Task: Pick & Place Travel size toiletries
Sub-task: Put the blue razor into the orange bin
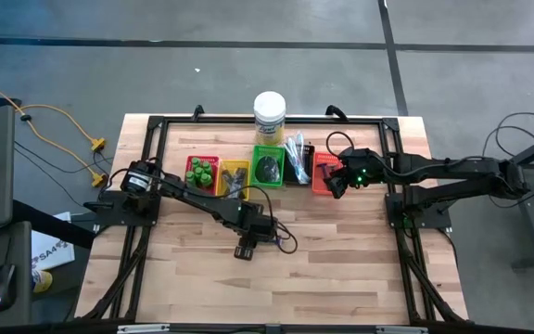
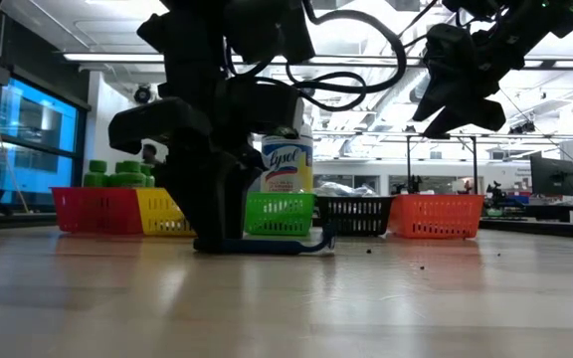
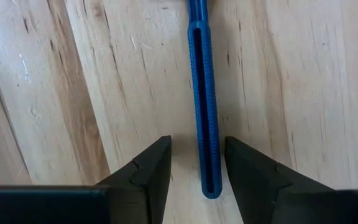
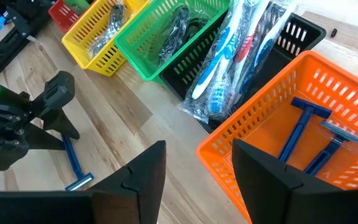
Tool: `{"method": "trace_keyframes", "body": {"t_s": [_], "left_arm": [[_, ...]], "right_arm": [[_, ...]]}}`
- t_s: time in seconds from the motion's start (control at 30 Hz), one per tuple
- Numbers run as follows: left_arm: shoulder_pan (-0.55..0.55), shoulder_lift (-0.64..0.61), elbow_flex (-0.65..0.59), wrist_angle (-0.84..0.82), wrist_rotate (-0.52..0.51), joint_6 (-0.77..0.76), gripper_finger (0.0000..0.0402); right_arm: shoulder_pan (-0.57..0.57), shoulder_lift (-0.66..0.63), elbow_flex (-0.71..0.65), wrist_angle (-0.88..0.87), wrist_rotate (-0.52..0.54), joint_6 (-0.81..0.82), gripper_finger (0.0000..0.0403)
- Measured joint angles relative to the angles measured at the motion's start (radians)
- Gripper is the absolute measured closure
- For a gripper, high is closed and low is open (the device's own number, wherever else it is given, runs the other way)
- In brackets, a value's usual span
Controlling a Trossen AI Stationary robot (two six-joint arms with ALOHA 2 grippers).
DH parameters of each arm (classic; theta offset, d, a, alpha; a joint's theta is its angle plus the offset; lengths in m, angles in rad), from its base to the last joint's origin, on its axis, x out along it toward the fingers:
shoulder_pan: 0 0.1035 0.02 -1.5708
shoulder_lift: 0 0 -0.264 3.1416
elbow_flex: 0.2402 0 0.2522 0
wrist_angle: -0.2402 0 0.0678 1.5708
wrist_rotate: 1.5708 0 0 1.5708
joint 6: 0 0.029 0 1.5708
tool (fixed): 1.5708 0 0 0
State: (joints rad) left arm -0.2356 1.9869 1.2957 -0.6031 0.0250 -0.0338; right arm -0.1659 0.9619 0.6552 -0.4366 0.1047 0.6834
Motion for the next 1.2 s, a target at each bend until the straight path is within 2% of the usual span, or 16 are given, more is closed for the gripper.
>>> {"method": "trace_keyframes", "body": {"t_s": [0.67,0.77,1.03,1.2], "left_arm": [[-0.015,0.039,-0.001,-0.027,0.019,-0.027,0.0263],[-0.019,0.039,-0.001,-0.026,0.019,-0.027,0.0284],[-0.019,0.039,-0.001,-0.028,0.07,-0.031,0.0373],[-0.024,0.039,-0.002,-0.032,0.147,-0.032,0.0387]], "right_arm": [[0.0,0.0,0.0,0.0,-0.003,0.0,0.0229],[0.0,0.0,0.0,0.0,-0.003,0.0,0.0229],[0.0,0.0,0.0,0.0,-0.003,0.0,0.0229],[0.0,0.0,0.0,0.0,-0.004,-0.001,0.0229]]}}
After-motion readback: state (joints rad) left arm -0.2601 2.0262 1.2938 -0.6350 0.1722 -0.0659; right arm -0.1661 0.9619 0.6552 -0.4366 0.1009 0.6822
